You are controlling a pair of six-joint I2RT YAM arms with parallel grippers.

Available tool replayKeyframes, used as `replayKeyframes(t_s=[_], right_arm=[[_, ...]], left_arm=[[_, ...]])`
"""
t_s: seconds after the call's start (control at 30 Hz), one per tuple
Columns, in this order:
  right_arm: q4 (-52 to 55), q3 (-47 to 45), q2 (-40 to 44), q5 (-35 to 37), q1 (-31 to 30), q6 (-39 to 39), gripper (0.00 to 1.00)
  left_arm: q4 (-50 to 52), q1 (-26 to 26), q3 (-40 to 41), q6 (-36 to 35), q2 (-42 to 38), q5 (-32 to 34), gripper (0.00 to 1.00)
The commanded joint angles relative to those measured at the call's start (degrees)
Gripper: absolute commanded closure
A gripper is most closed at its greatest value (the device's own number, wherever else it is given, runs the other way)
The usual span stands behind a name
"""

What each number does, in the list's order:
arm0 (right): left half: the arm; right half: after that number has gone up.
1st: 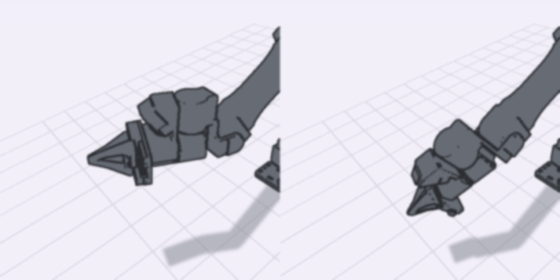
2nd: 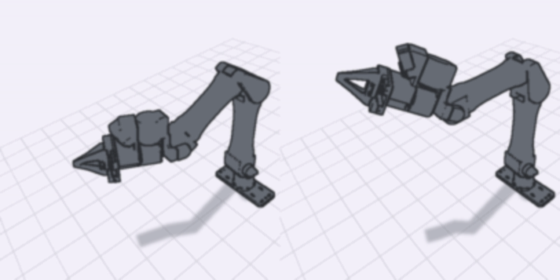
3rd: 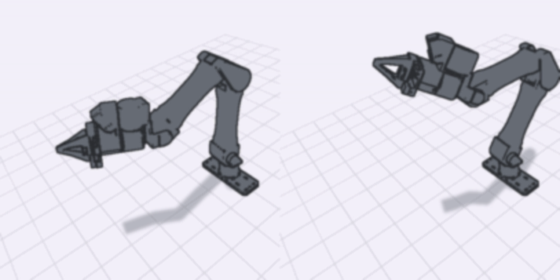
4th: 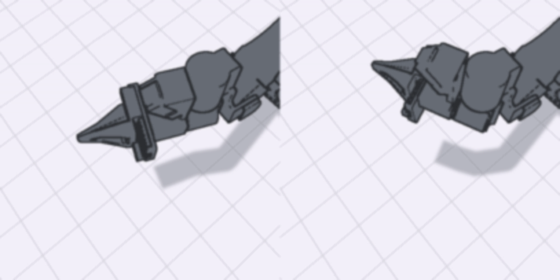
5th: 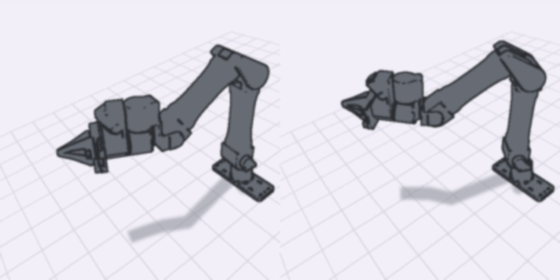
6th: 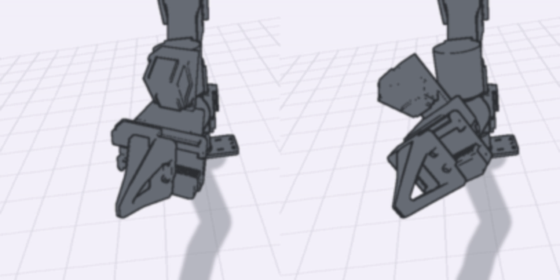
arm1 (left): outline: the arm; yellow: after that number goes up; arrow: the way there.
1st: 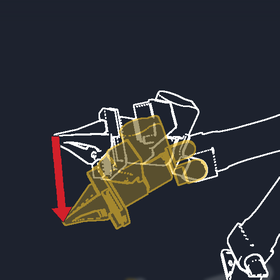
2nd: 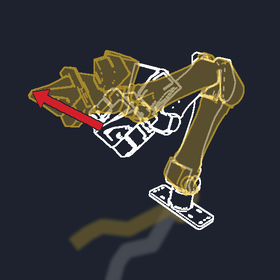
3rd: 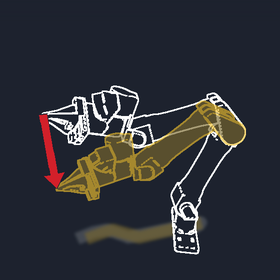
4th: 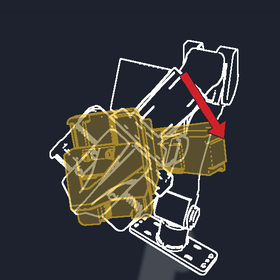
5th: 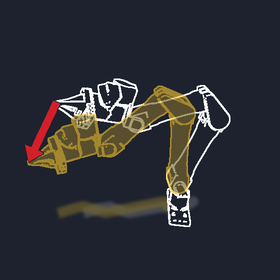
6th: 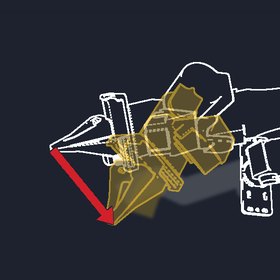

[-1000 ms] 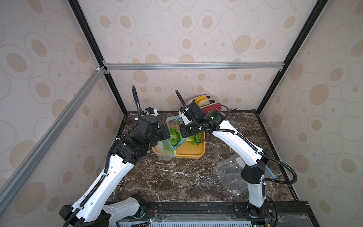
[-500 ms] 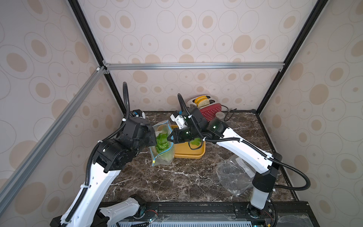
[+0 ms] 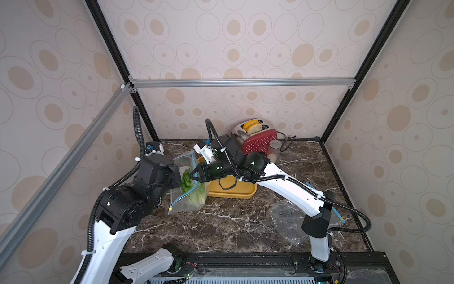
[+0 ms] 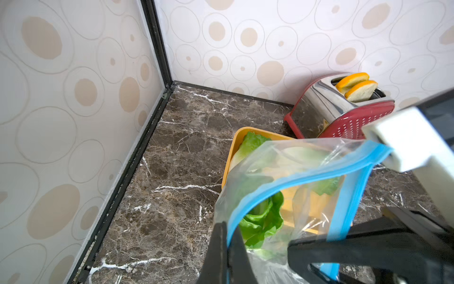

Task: Put the chinese cabbages into a zipper bag and zip it
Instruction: Adjust the zipper food storage bag at the center of the board.

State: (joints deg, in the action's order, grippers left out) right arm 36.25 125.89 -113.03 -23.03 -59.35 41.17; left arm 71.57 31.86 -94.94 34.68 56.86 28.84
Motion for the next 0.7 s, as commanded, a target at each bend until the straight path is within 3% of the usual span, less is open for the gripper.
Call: replayKeyframes(t_s=[0.0, 0.4, 0.67], right_arm=[[-3.32, -2.76, 0.68, -1.61, 0.41, 2.31, 1.0], [-1.16, -14.37, 1.78, -1.25, 3.03, 0.71, 0.96], [2.69, -13.43, 5.96, 0.68, 4.6, -3.19, 0.67]], left_arm=[[4.49, -0.47, -0.88, 1.08, -0.56, 4.03, 1.0], [-6.13, -0.48, 17.68, 4.65, -4.36, -0.61, 1.0], [-8.76, -0.47, 18.69, 4.06, -2.72, -1.16, 1.0]])
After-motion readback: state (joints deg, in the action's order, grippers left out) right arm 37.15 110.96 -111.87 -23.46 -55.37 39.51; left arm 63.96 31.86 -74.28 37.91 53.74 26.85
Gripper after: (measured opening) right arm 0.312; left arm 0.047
